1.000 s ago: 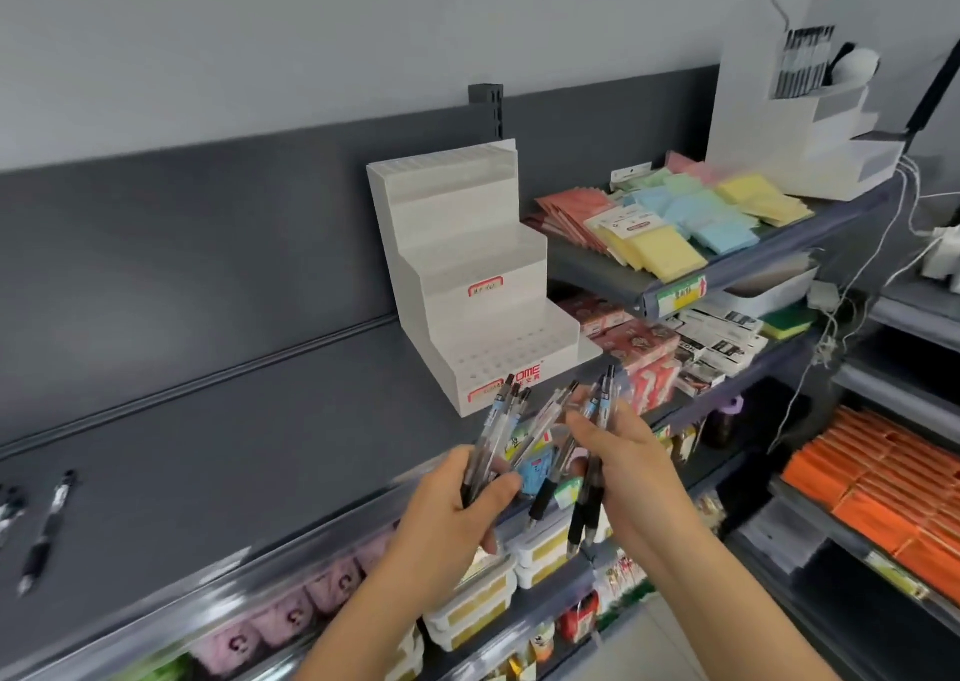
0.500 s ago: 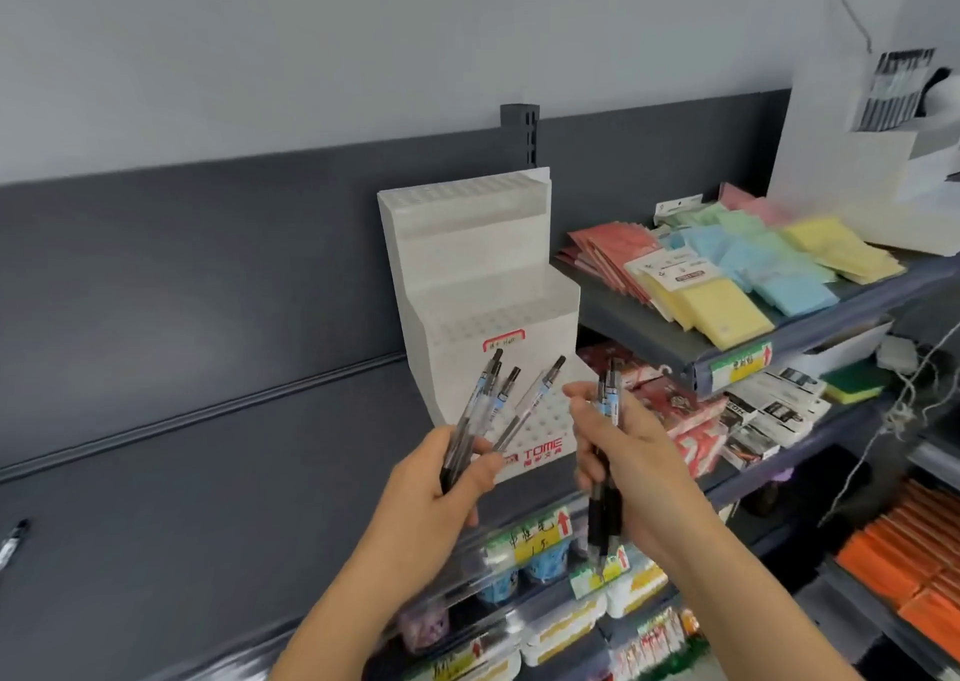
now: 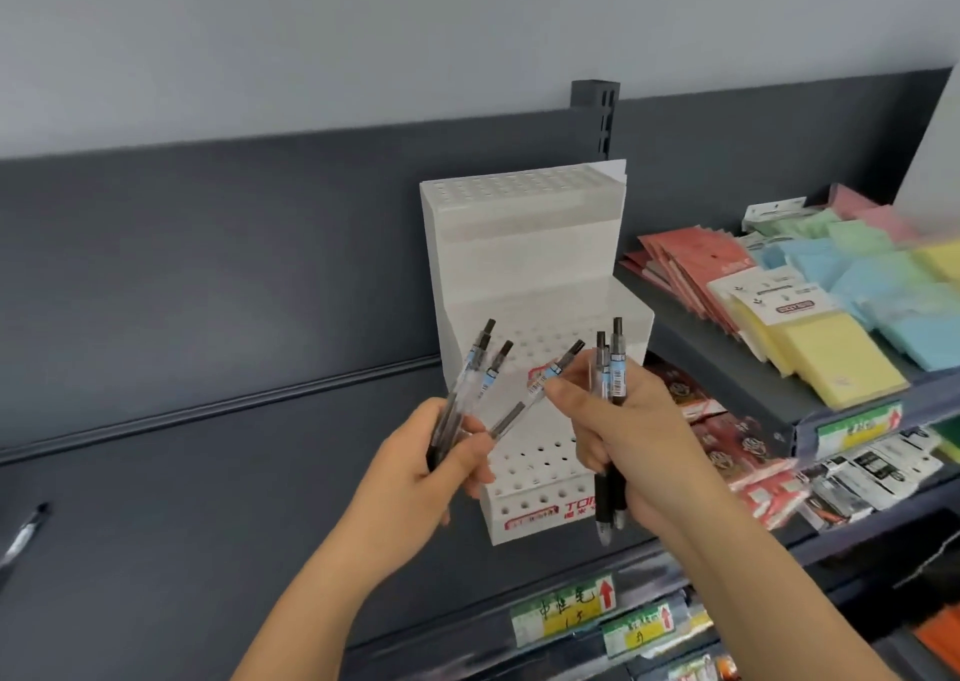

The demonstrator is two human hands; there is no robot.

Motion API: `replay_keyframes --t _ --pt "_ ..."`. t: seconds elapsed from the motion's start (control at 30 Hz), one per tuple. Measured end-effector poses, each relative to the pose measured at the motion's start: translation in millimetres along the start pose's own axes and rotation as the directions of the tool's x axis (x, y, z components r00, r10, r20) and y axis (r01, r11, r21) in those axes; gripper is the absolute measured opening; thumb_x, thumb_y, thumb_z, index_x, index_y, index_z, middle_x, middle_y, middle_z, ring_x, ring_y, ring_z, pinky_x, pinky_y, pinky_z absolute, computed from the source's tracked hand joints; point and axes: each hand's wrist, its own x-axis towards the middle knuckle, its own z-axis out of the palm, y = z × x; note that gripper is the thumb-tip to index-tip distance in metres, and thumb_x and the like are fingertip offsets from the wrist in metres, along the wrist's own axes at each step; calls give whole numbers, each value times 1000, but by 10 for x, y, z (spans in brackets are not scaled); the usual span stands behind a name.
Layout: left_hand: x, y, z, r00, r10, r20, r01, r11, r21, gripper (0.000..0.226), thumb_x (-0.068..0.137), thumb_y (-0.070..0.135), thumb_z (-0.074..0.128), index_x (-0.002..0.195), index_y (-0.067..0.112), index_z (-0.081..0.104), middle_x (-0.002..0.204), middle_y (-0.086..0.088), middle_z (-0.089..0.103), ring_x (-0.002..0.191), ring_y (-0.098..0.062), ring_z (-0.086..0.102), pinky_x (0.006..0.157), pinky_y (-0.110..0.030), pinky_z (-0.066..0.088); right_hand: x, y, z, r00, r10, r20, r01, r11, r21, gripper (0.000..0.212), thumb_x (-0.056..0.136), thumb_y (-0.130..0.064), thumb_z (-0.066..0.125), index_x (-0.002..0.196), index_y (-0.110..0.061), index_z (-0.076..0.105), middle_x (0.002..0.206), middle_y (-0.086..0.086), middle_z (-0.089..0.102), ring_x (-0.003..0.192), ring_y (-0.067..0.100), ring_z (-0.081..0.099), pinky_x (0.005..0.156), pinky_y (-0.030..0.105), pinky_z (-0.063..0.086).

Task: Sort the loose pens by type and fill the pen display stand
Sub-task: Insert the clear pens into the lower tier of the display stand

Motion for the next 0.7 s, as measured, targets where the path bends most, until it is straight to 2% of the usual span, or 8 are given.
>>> replay_keyframes --t 0.1,0.2,0.3,0.37,0.4,0.57,0.7 --pt "16 -33 -21 984 -21 -178 27 999 31 3 92 20 53 89 21 55 72 4 67 56 -2 56 45 -17 40 111 -74 -5 998 -68 10 68 994 -91 15 82 -11 68 75 -14 55 41 -8 40 35 9 29 39 22 29" --pt "-8 -82 -24 938 -40 -345 74 993 87 5 92 23 53 87 23 55 69 10 65 49 1 49 49 -17 39 245 -162 -58 983 -183 22 183 949 -258 12 83 -18 68 76 -18 58 44 -13 50 37 3 40 48 21 33" --pt "-72 -86 24 881 -62 -468 128 986 110 8 92 23 55 84 25 55 69 5 61 54 1 50 51 -15 41 376 -208 -96 961 -265 84 276 875 -397 11 83 -23 68 78 -21 58 62 -13 60 55 2 53 55 15 38" --pt "-122 -58 85 855 -63 -514 159 977 144 8 91 24 56 83 25 55 66 5 56 54 1 48 52 -12 40 450 -190 -106 951 -276 143 310 828 -468 11 84 -26 67 80 -23 57 76 -12 61 69 4 57 59 8 41" --pt "-146 -39 118 843 -64 -534 171 973 152 7 91 24 56 83 24 55 65 6 54 54 1 47 52 -11 39 480 -170 -105 945 -275 178 327 805 -495 10 85 -27 65 82 -24 56 80 -12 61 72 5 58 61 9 42" --pt "-277 34 291 771 -91 -630 230 963 143 6 91 23 56 85 20 56 64 4 52 51 2 45 51 -9 38 575 -110 -98 914 -285 288 401 733 -550 15 88 -31 61 91 -17 57 80 -6 62 74 13 59 68 28 48" --pt "-383 22 368 736 -119 -667 262 958 118 9 91 25 55 83 20 56 60 6 47 49 -2 39 51 -18 37 656 -74 -59 893 -296 339 447 669 -594 19 90 -33 58 89 -15 53 82 -2 63 75 19 58 69 36 49"
